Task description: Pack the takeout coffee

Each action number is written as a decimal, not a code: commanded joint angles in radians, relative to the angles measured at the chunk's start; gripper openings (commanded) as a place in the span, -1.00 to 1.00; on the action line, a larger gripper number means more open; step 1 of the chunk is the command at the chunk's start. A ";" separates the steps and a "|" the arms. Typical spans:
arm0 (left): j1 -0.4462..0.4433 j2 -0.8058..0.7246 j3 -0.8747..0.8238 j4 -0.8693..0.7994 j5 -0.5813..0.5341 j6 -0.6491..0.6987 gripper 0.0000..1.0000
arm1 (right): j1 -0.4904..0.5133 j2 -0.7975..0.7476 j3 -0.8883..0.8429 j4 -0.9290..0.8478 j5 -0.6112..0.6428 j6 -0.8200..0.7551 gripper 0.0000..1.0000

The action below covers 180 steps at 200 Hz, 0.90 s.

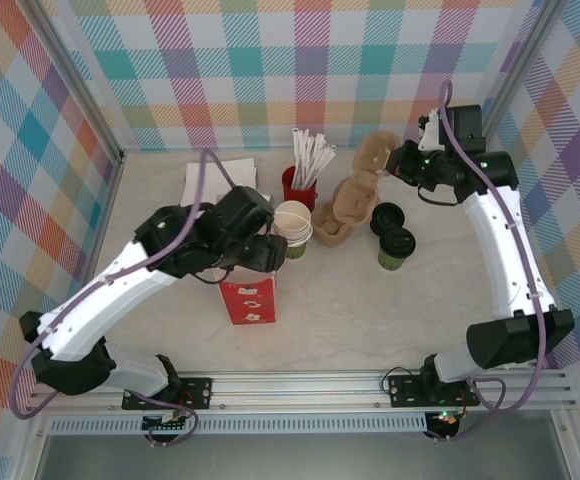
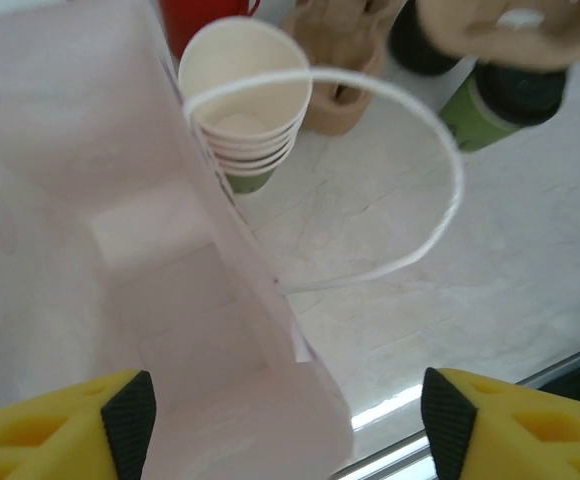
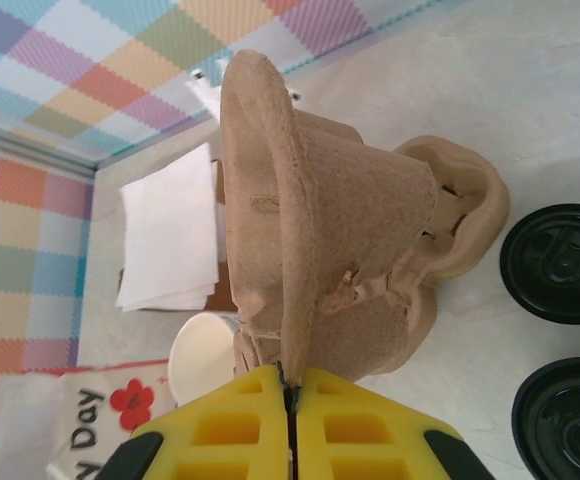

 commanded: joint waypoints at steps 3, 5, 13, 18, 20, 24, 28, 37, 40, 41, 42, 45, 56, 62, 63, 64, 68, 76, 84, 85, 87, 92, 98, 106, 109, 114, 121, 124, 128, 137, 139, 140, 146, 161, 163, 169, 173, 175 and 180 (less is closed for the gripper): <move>0.036 -0.080 0.029 0.111 0.050 0.115 0.56 | -0.005 -0.039 0.026 -0.023 -0.115 -0.064 -0.84; 0.040 -0.084 0.029 0.114 0.051 0.120 0.58 | -0.005 -0.040 0.027 -0.023 -0.123 -0.066 -0.84; 0.063 -0.097 0.032 0.122 0.054 0.136 0.62 | -0.005 -0.045 0.028 -0.026 -0.154 -0.077 -0.84; 0.084 -0.103 0.036 0.126 0.066 0.143 0.64 | -0.005 -0.049 0.028 -0.028 -0.176 -0.085 -0.84; 0.094 -0.106 0.036 0.128 0.076 0.146 0.65 | -0.005 -0.050 0.028 -0.029 -0.183 -0.087 -0.84; 0.115 -0.110 0.038 0.134 0.097 0.149 0.66 | -0.005 -0.054 0.028 -0.029 -0.199 -0.093 -0.84; 0.138 -0.114 0.038 0.140 0.125 0.150 0.67 | -0.005 -0.056 0.025 -0.028 -0.218 -0.097 -0.84; 0.193 -0.124 0.030 0.168 0.204 0.147 0.68 | -0.005 -0.063 0.021 -0.024 -0.261 -0.104 -0.84; 0.212 -0.126 0.026 0.180 0.237 0.145 0.68 | -0.005 -0.066 0.019 -0.022 -0.272 -0.105 -0.84; 0.218 -0.127 0.025 0.185 0.248 0.144 0.68 | -0.005 -0.066 0.018 -0.021 -0.277 -0.106 -0.84; 0.224 -0.128 0.023 0.190 0.259 0.142 0.68 | -0.005 -0.067 0.017 -0.021 -0.283 -0.107 -0.84; 0.243 -0.130 0.018 0.205 0.294 0.138 0.68 | -0.006 -0.069 0.016 -0.019 -0.299 -0.107 -0.84; 0.314 -0.135 -0.008 0.272 0.438 0.121 0.67 | -0.005 -0.078 0.008 -0.002 -0.363 -0.105 -0.84; 0.338 -0.132 -0.022 0.311 0.527 0.106 0.65 | -0.005 -0.084 -0.001 0.012 -0.395 -0.096 -0.84; 0.342 -0.132 -0.025 0.317 0.542 0.103 0.65 | -0.005 -0.085 -0.003 0.015 -0.400 -0.095 -0.84; 0.346 -0.131 -0.028 0.325 0.554 0.101 0.65 | -0.005 -0.086 -0.005 0.018 -0.408 -0.092 -0.84; 0.359 -0.128 -0.038 0.352 0.599 0.093 0.64 | -0.004 -0.089 -0.013 0.031 -0.432 -0.087 -0.84; 0.378 -0.116 -0.052 0.397 0.671 0.079 0.62 | -0.005 -0.098 -0.029 0.062 -0.477 -0.065 -0.84; 0.386 -0.096 -0.057 0.429 0.728 0.067 0.58 | -0.005 -0.106 -0.044 0.088 -0.511 -0.044 -0.84; 0.386 -0.094 -0.057 0.433 0.735 0.066 0.58 | -0.005 -0.106 -0.045 0.091 -0.515 -0.041 -0.84; 0.386 -0.090 -0.059 0.440 0.749 0.064 0.57 | -0.004 -0.108 -0.048 0.096 -0.521 -0.036 -0.84; 0.386 -0.077 -0.060 0.459 0.781 0.060 0.55 | -0.005 -0.112 -0.055 0.109 -0.539 -0.026 -0.84; 0.386 -0.063 -0.064 0.483 0.816 0.050 0.51 | -0.004 -0.115 -0.060 0.120 -0.554 -0.017 -0.84; 0.386 -0.044 -0.072 0.518 0.852 0.031 0.46 | -0.005 -0.119 -0.065 0.129 -0.571 -0.009 -0.84; 0.386 -0.037 -0.075 0.529 0.868 0.028 0.44 | -0.005 -0.119 -0.067 0.133 -0.577 -0.008 -0.84; 0.386 -0.027 -0.080 0.542 0.883 0.016 0.41 | -0.004 -0.120 -0.069 0.138 -0.585 -0.002 -0.84; 0.386 -0.010 -0.082 0.552 0.895 0.007 0.36 | -0.004 -0.120 -0.071 0.140 -0.595 0.002 -0.84; 0.386 -0.003 -0.082 0.555 0.902 0.006 0.35 | -0.005 -0.120 -0.071 0.141 -0.601 0.003 -0.84; 0.386 0.004 -0.081 0.558 0.908 0.004 0.32 | -0.004 -0.119 -0.074 0.144 -0.608 0.005 -0.84; 0.386 0.020 -0.083 0.566 0.918 -0.004 0.27 | -0.004 -0.118 -0.077 0.147 -0.619 0.009 -0.84; 0.386 0.023 -0.083 0.568 0.921 -0.006 0.26 | -0.004 -0.118 -0.077 0.147 -0.621 0.009 -0.84; 0.386 0.024 -0.084 0.568 0.924 -0.007 0.26 | -0.004 -0.119 -0.078 0.147 -0.622 0.010 -0.84; 0.386 0.029 -0.088 0.580 0.931 -0.012 0.23 | -0.004 -0.120 -0.080 0.151 -0.625 0.011 -0.84; 0.384 0.038 -0.101 0.598 0.937 -0.025 0.19 | -0.004 -0.126 -0.092 0.166 -0.630 0.022 -0.84; 0.384 0.038 -0.103 0.598 0.938 -0.025 0.19 | -0.004 -0.126 -0.093 0.170 -0.632 0.025 -0.84; 0.384 0.041 -0.109 0.603 0.938 -0.029 0.17 | -0.004 -0.128 -0.099 0.182 -0.640 0.034 -0.84; 0.384 0.041 -0.112 0.605 0.938 -0.031 0.15 | -0.004 -0.128 -0.102 0.189 -0.643 0.039 -0.84; 0.384 0.041 -0.116 0.607 0.938 -0.032 0.14 | -0.004 -0.128 -0.103 0.191 -0.644 0.041 -0.84; 0.384 0.041 -0.123 0.612 0.940 -0.036 0.12 | -0.004 -0.128 -0.106 0.197 -0.646 0.046 -0.84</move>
